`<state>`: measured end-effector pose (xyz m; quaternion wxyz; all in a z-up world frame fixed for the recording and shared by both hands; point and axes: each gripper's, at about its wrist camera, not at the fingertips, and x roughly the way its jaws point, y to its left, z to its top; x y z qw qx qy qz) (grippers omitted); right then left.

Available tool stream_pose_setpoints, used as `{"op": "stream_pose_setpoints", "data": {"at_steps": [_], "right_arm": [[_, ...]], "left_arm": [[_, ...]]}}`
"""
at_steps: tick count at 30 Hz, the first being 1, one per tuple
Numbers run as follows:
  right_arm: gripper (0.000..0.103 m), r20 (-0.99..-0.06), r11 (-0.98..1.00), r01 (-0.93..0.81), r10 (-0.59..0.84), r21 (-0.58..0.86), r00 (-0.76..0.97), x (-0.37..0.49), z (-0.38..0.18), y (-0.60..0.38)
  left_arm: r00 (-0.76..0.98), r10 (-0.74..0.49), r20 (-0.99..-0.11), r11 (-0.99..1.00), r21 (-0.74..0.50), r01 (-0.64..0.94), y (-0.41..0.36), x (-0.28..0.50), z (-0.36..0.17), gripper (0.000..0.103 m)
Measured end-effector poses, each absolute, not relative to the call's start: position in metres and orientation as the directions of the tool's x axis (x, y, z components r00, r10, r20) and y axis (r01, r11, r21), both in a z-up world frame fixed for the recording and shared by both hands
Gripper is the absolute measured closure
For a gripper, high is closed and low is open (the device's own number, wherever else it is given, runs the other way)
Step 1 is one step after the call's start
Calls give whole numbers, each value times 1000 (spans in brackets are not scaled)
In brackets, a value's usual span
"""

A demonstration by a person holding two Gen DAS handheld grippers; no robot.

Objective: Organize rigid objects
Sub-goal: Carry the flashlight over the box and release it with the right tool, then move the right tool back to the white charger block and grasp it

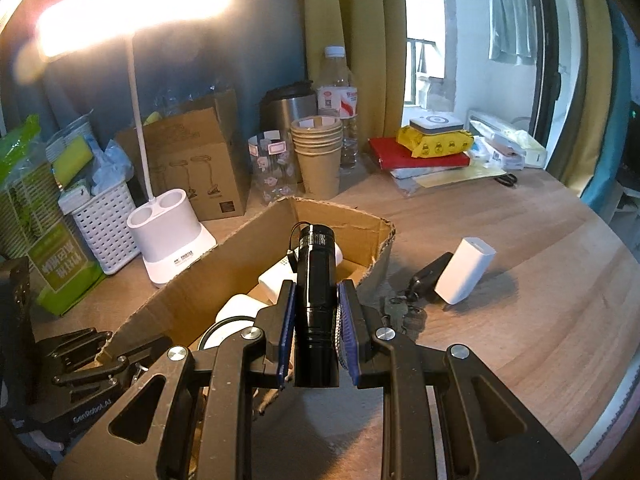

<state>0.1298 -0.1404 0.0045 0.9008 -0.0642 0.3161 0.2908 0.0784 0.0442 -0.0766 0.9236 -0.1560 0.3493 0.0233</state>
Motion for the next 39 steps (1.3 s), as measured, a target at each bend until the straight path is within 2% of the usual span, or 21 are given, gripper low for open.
{"op": "stream_pose_setpoints", "data": {"at_steps": [17, 30, 39], "right_arm": [[80, -648, 821, -565, 473, 79, 597, 147, -15, -116], [80, -663, 850, -524, 360, -57, 656, 148, -25, -101], [76, -659, 846, -532, 384, -28, 646, 149, -24, -103]], "left_arm": [[755, -66, -652, 950, -273, -152, 45, 78, -77, 76], [755, -68, -652, 950, -274, -151, 45, 78, -77, 76], [755, -67, -652, 949, -275, -153, 45, 78, -77, 76]]}}
